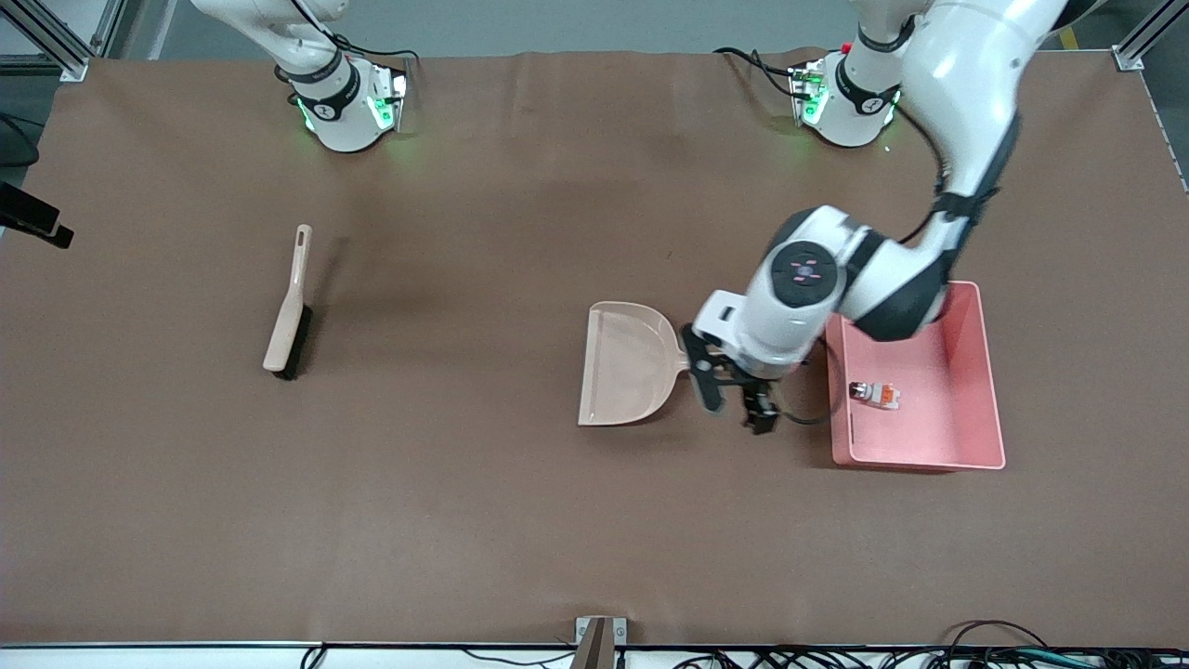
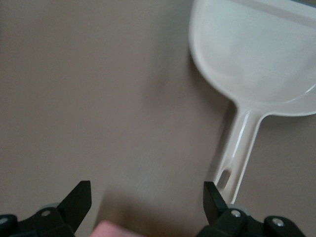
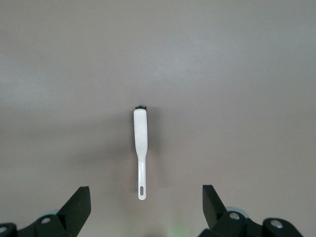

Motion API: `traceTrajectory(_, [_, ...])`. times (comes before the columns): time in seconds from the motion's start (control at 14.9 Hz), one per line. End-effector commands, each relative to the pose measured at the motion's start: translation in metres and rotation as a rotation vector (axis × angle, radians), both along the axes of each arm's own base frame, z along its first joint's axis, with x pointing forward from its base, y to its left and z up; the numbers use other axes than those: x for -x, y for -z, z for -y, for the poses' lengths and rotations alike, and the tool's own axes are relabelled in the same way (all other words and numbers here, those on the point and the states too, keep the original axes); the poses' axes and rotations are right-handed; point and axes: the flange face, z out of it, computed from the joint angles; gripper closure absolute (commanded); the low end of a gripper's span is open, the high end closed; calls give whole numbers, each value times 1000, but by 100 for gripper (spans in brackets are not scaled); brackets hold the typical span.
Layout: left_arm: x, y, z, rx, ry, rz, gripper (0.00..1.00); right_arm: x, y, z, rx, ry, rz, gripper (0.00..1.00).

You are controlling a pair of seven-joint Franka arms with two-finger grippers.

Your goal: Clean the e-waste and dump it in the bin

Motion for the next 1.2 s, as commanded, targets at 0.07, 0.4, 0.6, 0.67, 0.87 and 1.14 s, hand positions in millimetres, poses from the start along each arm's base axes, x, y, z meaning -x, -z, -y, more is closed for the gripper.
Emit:
traceTrajectory(0.07, [4, -79, -47, 2, -319, -15, 0, 7, 3, -1, -14, 0, -27, 0])
traceTrajectory(0.4, [17, -152, -99, -15, -624, 33, 0, 7, 4, -4, -14, -3, -32, 0])
traceTrajectory(0.6, [31, -188, -133, 10, -825, 20, 0, 8, 6, -3, -15, 3, -41, 0])
traceTrajectory(0.67, [33, -203, -157, 8, -864, 40, 0, 8, 7, -3, -16, 5, -48, 0])
traceTrajectory(0.87, [51, -236, -202, 67, -978, -9, 0, 9, 7, -2, -16, 8, -48, 0])
traceTrajectory(1.14, [81, -263, -240, 65, -1067, -81, 0, 8, 8, -3, -16, 6, -48, 0])
